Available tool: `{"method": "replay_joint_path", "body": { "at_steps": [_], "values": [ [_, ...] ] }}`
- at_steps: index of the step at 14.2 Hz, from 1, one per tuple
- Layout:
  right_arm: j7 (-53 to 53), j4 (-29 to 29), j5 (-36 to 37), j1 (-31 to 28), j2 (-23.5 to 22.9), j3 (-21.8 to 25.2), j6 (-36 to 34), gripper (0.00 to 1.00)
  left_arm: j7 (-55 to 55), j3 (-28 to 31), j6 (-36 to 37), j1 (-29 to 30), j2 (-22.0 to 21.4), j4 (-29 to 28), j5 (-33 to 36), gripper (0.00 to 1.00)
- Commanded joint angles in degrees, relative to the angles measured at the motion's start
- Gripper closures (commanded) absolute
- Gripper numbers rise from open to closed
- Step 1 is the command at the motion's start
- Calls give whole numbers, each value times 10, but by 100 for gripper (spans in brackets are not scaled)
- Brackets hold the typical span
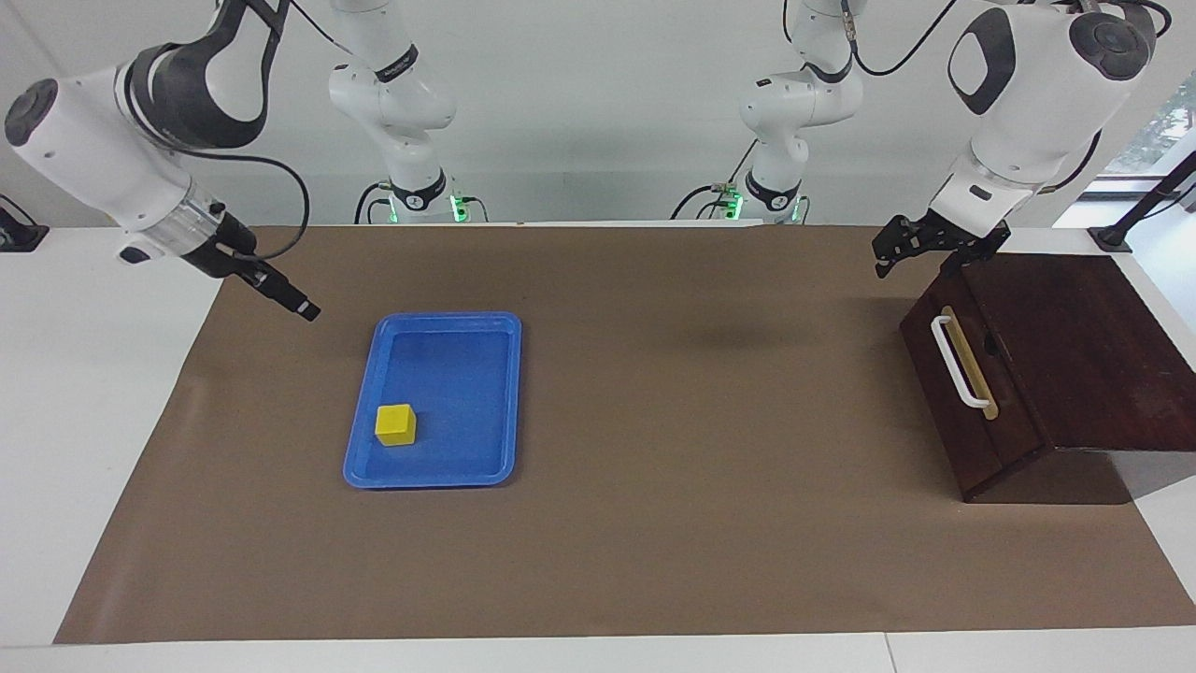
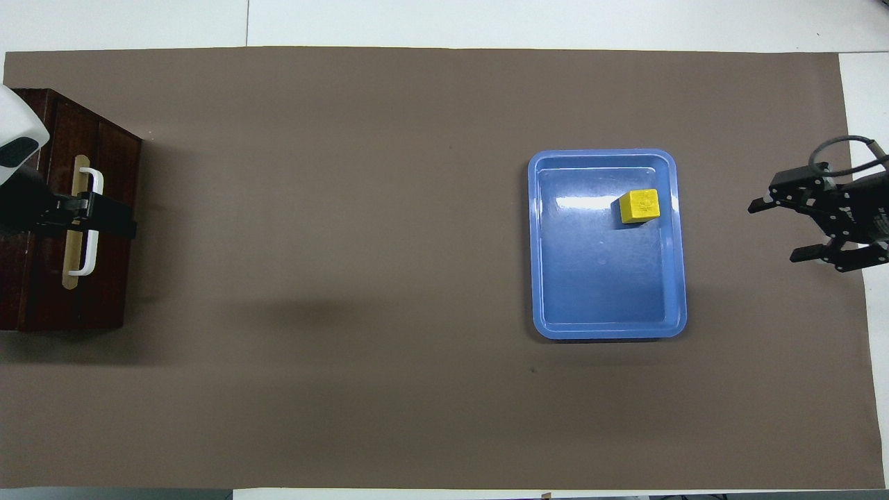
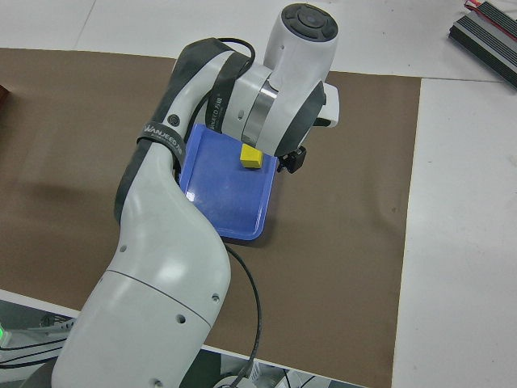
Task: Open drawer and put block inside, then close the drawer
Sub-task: 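Reach the right gripper into the blue tray toward the yellow block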
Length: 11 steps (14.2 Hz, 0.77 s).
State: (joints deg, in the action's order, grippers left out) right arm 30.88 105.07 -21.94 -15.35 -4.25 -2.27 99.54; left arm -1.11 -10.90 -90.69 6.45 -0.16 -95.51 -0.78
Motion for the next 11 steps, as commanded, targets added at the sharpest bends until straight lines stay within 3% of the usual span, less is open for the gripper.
{"method": "replay_joint_path", "body": {
  "at_steps": [1, 4, 9, 11],
  "values": [
    [102, 2, -70, -13, -53, -5, 42, 0, 1, 0, -1, 2, -14, -13, 8, 0],
    [134, -4, -128, -25, -109, -2, 42, 0, 0, 0, -1, 2, -15, -13, 8, 0],
    [196, -89, -149, -26, -216, -1, -7, 0, 1, 0, -1, 2, -15, -13, 8, 0],
    [209, -86, -155, -16, -225, -1, 3, 0, 1, 0, -1, 2, -15, -13, 8, 0]
  ]
}}
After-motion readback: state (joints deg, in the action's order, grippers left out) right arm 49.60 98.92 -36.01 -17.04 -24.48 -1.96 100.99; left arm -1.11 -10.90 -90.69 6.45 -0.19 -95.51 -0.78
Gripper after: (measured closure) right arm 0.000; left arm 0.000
